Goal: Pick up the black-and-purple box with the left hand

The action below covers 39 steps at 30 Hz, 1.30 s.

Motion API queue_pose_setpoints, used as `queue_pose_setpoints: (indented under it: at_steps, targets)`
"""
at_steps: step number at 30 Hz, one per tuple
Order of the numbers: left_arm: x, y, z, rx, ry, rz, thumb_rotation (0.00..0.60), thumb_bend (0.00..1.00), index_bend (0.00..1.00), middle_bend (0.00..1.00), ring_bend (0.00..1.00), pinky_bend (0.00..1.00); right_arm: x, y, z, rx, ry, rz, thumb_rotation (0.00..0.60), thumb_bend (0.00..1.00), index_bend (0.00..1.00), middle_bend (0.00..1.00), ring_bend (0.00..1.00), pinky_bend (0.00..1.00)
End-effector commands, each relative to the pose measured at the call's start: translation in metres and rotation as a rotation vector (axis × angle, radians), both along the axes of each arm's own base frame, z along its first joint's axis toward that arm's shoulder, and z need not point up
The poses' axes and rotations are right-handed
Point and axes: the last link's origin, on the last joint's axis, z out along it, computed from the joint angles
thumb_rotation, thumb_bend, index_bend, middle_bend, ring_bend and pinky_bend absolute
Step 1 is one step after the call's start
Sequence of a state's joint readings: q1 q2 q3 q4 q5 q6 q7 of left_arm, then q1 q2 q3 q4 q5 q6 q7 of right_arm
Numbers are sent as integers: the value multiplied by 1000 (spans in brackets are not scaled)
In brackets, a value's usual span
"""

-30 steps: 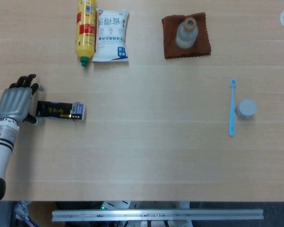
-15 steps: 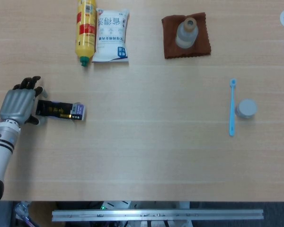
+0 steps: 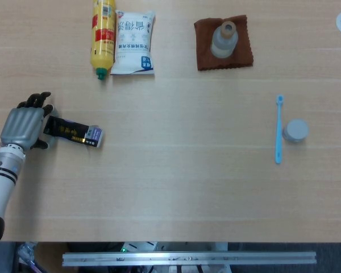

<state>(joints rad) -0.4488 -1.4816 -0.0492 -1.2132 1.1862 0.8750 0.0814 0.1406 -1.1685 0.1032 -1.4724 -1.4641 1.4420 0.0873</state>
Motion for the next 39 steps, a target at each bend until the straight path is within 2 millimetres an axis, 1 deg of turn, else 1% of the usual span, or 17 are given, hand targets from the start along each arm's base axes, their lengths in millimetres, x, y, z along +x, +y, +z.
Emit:
queue_pose_setpoints:
  at_steps: [1,6,11,18,32,39]
  targets:
    - [0,0,0,0,0,-1,600,331,367,75,65,194,0,0,0,0,0,-1,600,308,297,298,307,396]
    - [1,-1,2,6,-1,-8,600,340,373,78,65,194,0,0,0,-2,-2,-1,600,308,297,299,307,396]
    - [7,-5,6,14,12,-46,600,340,381,81,66,194,0,0,1,-3,-3,0,600,308,297,299,306,396]
    - [22,-12,17,39,49,-121,600,340,386,82,66,194,1,0,1,-5,-4,5,600,308,297,298,307,396]
    - [57,-30,42,94,166,-277,600,342,388,82,67,194,3,0,1,-7,-3,12,600,308,297,299,307,396]
    - [69,-33,52,127,256,-360,600,342,388,82,67,194,4,0,1,-10,-3,13,600,308,297,298,307,396]
